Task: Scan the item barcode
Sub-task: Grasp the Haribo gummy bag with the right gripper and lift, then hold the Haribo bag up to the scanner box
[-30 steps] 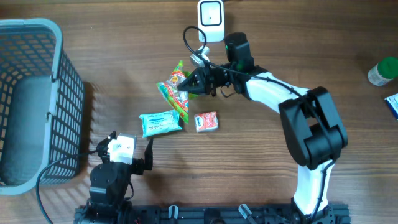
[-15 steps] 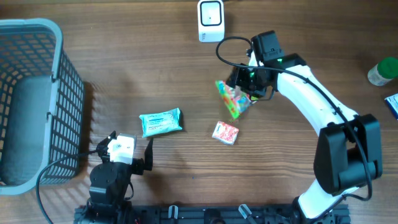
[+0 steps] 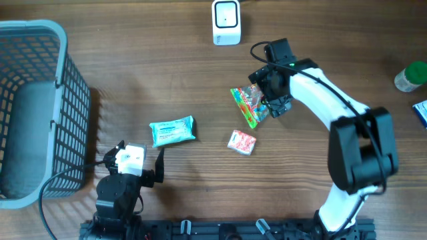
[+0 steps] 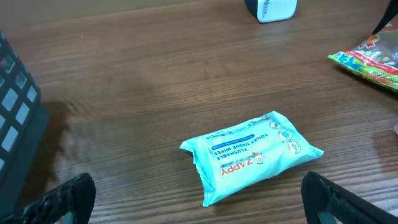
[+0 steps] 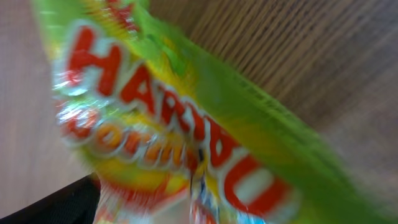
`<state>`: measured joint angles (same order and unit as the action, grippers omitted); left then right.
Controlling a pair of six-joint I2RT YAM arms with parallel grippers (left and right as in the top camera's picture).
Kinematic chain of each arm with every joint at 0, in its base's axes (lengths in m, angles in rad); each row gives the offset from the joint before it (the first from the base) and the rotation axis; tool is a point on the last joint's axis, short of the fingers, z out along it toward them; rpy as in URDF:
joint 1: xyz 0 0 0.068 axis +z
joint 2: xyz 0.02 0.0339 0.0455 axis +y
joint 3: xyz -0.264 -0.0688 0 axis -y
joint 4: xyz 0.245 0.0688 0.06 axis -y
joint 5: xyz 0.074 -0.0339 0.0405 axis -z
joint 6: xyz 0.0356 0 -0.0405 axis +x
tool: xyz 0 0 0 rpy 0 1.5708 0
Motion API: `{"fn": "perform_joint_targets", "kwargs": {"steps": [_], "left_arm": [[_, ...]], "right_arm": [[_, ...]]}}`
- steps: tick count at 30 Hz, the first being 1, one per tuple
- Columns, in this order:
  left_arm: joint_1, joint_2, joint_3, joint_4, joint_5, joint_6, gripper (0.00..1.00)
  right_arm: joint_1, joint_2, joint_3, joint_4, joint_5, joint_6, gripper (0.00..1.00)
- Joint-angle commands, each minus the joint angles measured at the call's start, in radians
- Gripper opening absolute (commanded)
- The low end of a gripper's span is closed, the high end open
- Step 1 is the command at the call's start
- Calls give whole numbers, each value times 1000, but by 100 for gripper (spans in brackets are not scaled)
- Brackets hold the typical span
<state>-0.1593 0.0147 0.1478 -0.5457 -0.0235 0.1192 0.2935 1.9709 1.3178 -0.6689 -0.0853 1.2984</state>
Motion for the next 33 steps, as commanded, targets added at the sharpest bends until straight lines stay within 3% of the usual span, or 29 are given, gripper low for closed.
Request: {"fn": "perform_joint_targets", "kwargs": {"steps": [1,2,3,4,5,7,9,11,14,16,18,21,24,30,33], "left_arm": [[6,-6,0,-1,16,8,100],[6,-6,0,-1,16,8,100],[6,-6,0,-1,16,8,100],[6,-6,0,-1,16,8,100],[6,-6,0,-1,16,8,100],[6,-6,0,-1,16,8,100],[6,-6,0,-1,16,8,100],[6,-6,0,-1,16,8,100],[6,-6,0,-1,16,8,100],[6,-6,0,-1,16,8,100],[6,-6,0,-1,16,8,100],[6,-6,0,-1,16,8,100],[6,-6,0,-1,16,8,100],[6,-6,0,-1,16,8,100],[6,-6,0,-1,16,8,100]], "right_arm": [[8,90,13,12,29,35,96],[8,109,13,9,40,27,72],[8,119,13,9,33,-8,31],[8,118,13,11,16,-26,12],[7,112,14,21,-37,-55,5],[-5,105,14,74,-182,-161,5],[-12,99,14,117,-444,-320,5],[-21,98,14,173,-860,-500,5],[-4,98,13,256,-1333,-536,5],[10,98,13,258,-1482,-439,5],[16,98,13,368,-1538,-435,4],[48,98,13,356,-1538,-157,4],[84,98,13,427,-1530,-46,4],[92,19,13,477,-1390,-155,5],[132,-209,13,452,-1008,-225,5]]}}
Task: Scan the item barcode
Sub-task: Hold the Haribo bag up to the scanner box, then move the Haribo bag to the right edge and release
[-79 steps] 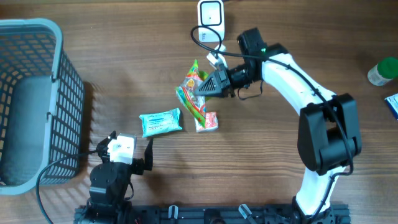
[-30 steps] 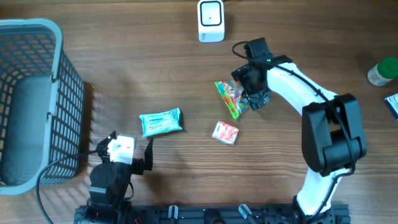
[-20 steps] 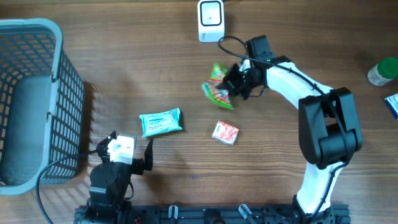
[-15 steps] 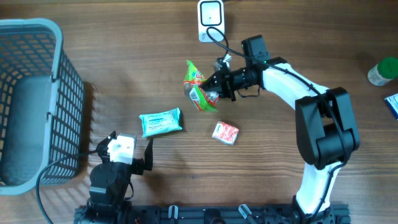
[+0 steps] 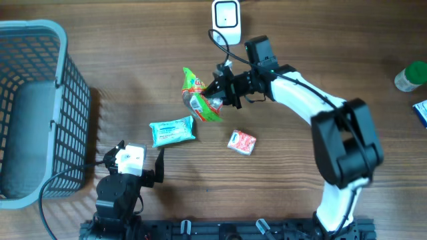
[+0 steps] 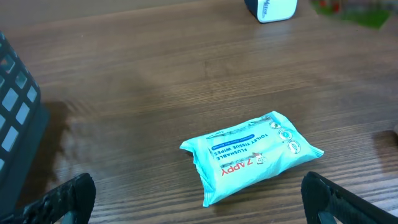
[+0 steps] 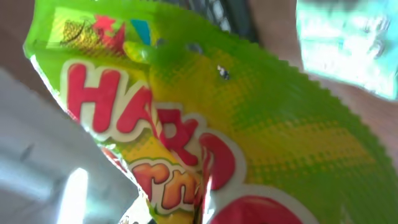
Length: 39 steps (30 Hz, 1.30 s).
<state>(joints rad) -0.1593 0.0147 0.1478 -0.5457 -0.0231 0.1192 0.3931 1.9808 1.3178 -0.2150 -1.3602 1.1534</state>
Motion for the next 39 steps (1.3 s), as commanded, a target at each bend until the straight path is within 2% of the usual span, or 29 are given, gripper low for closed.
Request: {"fn": "perform_joint_targets", "kwargs": {"steps": [1,3,5,6,8,9,13,16,20,24,30,34,39], "left_arm": [[6,-6,0,-1,15,8,100],[6,-6,0,-1,15,8,100],[6,-6,0,-1,15,8,100],[6,-6,0,-1,15,8,100],[6,-6,0,-1,15,8,100],[6,-6,0,-1,15,8,100],[6,-6,0,-1,15,8,100],[6,-6,0,-1,15,8,100],[6,-6,0,-1,15,8,100],[6,-6,0,-1,15,8,100],[6,-6,0,-1,15,8,100],[6,-6,0,-1,15,8,100],[6,-6,0,-1,15,8,100]], "right_arm": [[40,-262,13,-26,366,-90,5],[57,-376,13,-184,831,-102,5],[73,-407,13,-269,1172,-165,5],[74,-404,13,-260,1225,-187,5],[74,-378,13,-145,1320,-340,5],[74,-356,13,-97,1373,-351,4],[71,-237,13,141,1508,-386,5],[40,-83,66,318,1526,-425,5],[16,146,327,318,1582,-537,5],[11,364,642,203,1684,-561,5],[6,394,675,167,1759,-603,5],[1,310,705,26,1781,-579,5],[-100,99,706,-409,2036,-578,4]]}}
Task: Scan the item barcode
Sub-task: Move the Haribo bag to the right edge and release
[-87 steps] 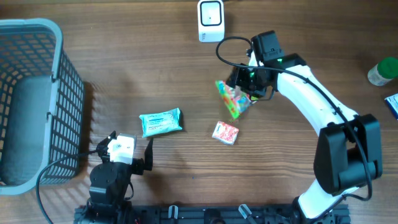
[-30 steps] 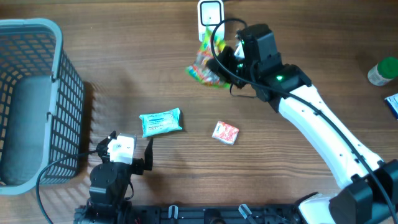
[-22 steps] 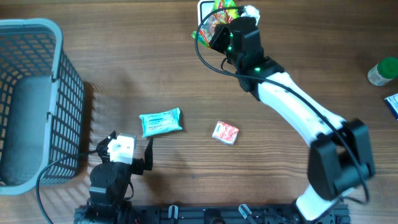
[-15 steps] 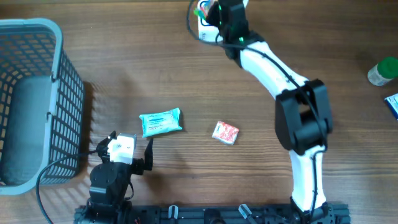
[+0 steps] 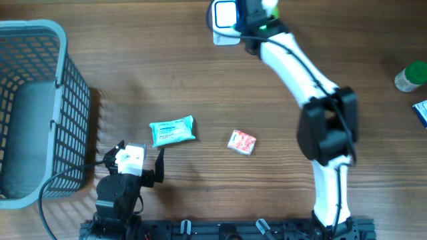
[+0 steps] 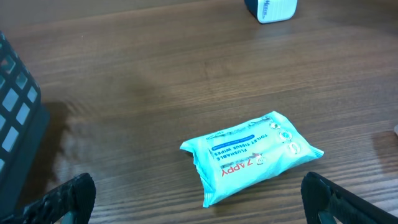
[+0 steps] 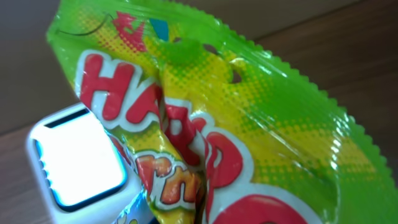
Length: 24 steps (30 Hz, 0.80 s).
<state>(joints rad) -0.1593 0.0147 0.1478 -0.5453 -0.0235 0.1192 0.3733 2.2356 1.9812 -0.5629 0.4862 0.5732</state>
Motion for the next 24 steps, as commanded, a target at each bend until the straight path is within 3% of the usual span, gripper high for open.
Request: {"fn": "perform_joint_targets", "kwargs": {"steps": [1,5,11,13,14,15,17,19,21,24], "left_arm": [[6,-6,0,-2,15,8,100],[6,-6,0,-2,15,8,100],[6,-6,0,-2,16,8,100],[6,-6,0,-1,16,8,100],[6,-6,0,-1,16,8,100],[6,-6,0,-2,16,8,100],[6,-6,0,-2,15,8,100],[6,-6,0,-2,16,8,100],[6,-6,0,-1,16,8,100],[6,-6,0,-2,16,8,100]], "right_arm": [[-146,-163,43,-137,200,-4,5],[-432,-114,-50,-198,8,-103,5],[-737,62,-85,-184,-193,-101,4],[-767,48,-55,-191,-219,-122,50],[-771,36,-23,-205,-241,-161,85],[-771,10,35,-242,-262,-187,99],[-747,-61,160,-369,-389,-188,100],[-697,-152,193,-509,-659,-210,100],[-592,-215,193,-768,-884,-204,100],[-410,-214,142,-1027,-980,-206,100]]}}
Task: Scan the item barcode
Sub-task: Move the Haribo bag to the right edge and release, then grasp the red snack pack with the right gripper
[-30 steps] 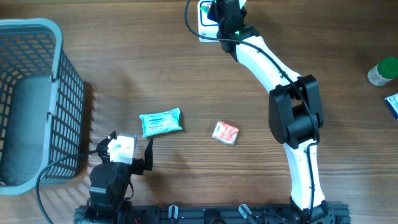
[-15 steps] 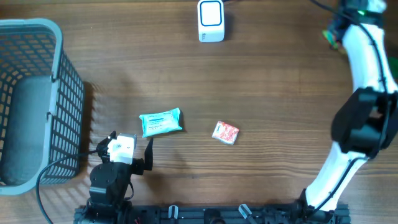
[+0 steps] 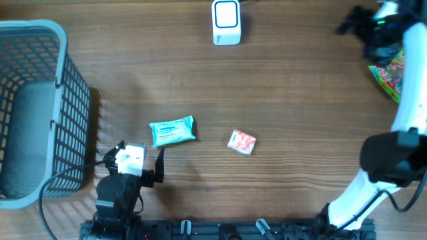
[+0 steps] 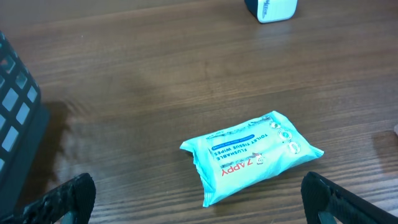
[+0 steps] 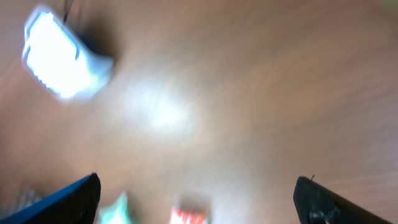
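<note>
The green-and-yellow candy bag (image 3: 388,72) lies at the table's right edge, beside my right arm. The white barcode scanner (image 3: 225,22) stands at the back centre; it also shows as a blur in the right wrist view (image 5: 61,55) and at the top of the left wrist view (image 4: 270,9). My right gripper (image 3: 348,25) hangs open and empty at the back right, well to the right of the scanner (image 5: 198,200). My left gripper (image 3: 131,167) rests open near the front edge (image 4: 199,202), just short of the teal wipes pack (image 4: 252,155).
A grey basket (image 3: 40,107) fills the left side. The teal wipes pack (image 3: 172,131) and a small red packet (image 3: 241,142) lie in the middle of the table. The right wrist view is motion-blurred.
My right gripper held the candy bag at the scanner; now it is open and empty at the back right, and the bag lies at the right edge. The left arm has not moved.
My right gripper held the candy bag right of centre, above the red packet. Then it held it left of centre near the wipes, then at the scanner's face. Now the bag lies at the right edge and the gripper is open.
</note>
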`<state>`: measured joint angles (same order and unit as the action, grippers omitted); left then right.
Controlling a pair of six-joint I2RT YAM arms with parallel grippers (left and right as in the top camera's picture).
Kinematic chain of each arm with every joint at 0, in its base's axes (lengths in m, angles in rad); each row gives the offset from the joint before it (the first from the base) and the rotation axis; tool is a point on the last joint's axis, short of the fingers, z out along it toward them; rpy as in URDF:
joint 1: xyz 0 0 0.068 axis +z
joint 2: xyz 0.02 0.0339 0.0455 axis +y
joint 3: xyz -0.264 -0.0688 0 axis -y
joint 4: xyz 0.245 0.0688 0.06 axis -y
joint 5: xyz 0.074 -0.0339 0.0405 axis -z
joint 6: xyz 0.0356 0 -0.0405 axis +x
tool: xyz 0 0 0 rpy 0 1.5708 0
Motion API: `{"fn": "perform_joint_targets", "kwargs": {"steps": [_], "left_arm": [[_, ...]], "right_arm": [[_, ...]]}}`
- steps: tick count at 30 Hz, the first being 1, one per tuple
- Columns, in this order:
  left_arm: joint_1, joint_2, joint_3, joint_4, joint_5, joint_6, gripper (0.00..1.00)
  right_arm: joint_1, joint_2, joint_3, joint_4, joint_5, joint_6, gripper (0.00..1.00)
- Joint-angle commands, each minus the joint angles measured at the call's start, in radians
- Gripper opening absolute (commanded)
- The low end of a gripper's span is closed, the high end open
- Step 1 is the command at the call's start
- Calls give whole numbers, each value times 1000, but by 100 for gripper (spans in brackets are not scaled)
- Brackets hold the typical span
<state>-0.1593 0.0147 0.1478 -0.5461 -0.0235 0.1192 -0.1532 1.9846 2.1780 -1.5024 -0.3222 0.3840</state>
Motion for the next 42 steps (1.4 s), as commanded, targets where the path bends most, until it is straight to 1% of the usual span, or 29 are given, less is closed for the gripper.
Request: {"fn": "perform_joint_targets", "kwargs": {"steps": [1,2,3,4,5,8,9,10,11,12,14,16,17,18,20,24,25,26,27,28,29,30,31,33,36,37,39,41,42], "left_arm": [[6,-6,0,-1,16,8,100],[6,-6,0,0,16,8,100],[6,-6,0,0,16,8,100],[6,-6,0,0,16,8,100],[6,-6,0,-1,16,8,100],[6,-6,0,-1,16,8,100],[6,-6,0,-1,16,8,100],[6,-6,0,-1,16,8,100],[6,-6,0,0,16,8,100],[6,-6,0,0,16,8,100],[6,-6,0,-1,15,8,100],[6,-6,0,0,16,8,100],[6,-6,0,-1,16,8,100],[6,-6,0,-1,16,8,100],[6,-6,0,0,16,8,100],[6,-6,0,-1,16,8,100],[6,-6,0,0,16,8,100],[6,-6,0,-1,16,8,100],[6,-6,0,0,15,8,100],[6,-6,0,0,16,8,100],[6,-6,0,-1,16,8,100],[6,-6,0,0,16,8,100],[6,-6,0,-1,16,8,100],[6,-6,0,0,16,8,100],[6,-6,0,-1,16,8,100],[6,-6,0,-1,16,8,100],[6,-6,0,0,16,8,100],[6,-6,0,-1,16,8,100],[6,-6,0,-1,16,8,100]], "right_arm": [[198,37,-94,-106,-169,-26,100],[281,37,-137,-106,-158,-26,100],[400,37,-193,-93,-96,15,100],[496,37,-234,-71,15,97,100],[598,37,-276,-34,136,214,100],[769,38,-405,85,243,413,100],[806,38,-455,111,277,508,100],[834,39,-498,134,299,575,93],[861,39,-541,173,306,624,80],[876,39,-560,202,301,642,77],[907,39,-581,243,328,680,78],[925,46,-594,245,368,739,78],[926,55,-599,238,378,776,75],[926,75,-603,227,394,827,75],[926,119,-603,227,397,872,71],[926,211,-603,243,401,903,68],[926,227,-603,247,401,910,63],[926,245,-603,245,401,927,46],[926,251,-603,243,401,932,34],[926,252,-603,244,401,940,25],[926,252,-603,246,394,954,10],[926,252,-602,246,374,950,5],[922,252,-599,245,331,911,5],[901,247,-539,224,298,748,4],[867,179,-353,143,334,488,4],[868,119,-306,177,337,373,4],[894,13,-303,353,337,88,5],[919,-37,-303,506,333,-201,5],[923,-38,-303,531,332,-350,4]]}}
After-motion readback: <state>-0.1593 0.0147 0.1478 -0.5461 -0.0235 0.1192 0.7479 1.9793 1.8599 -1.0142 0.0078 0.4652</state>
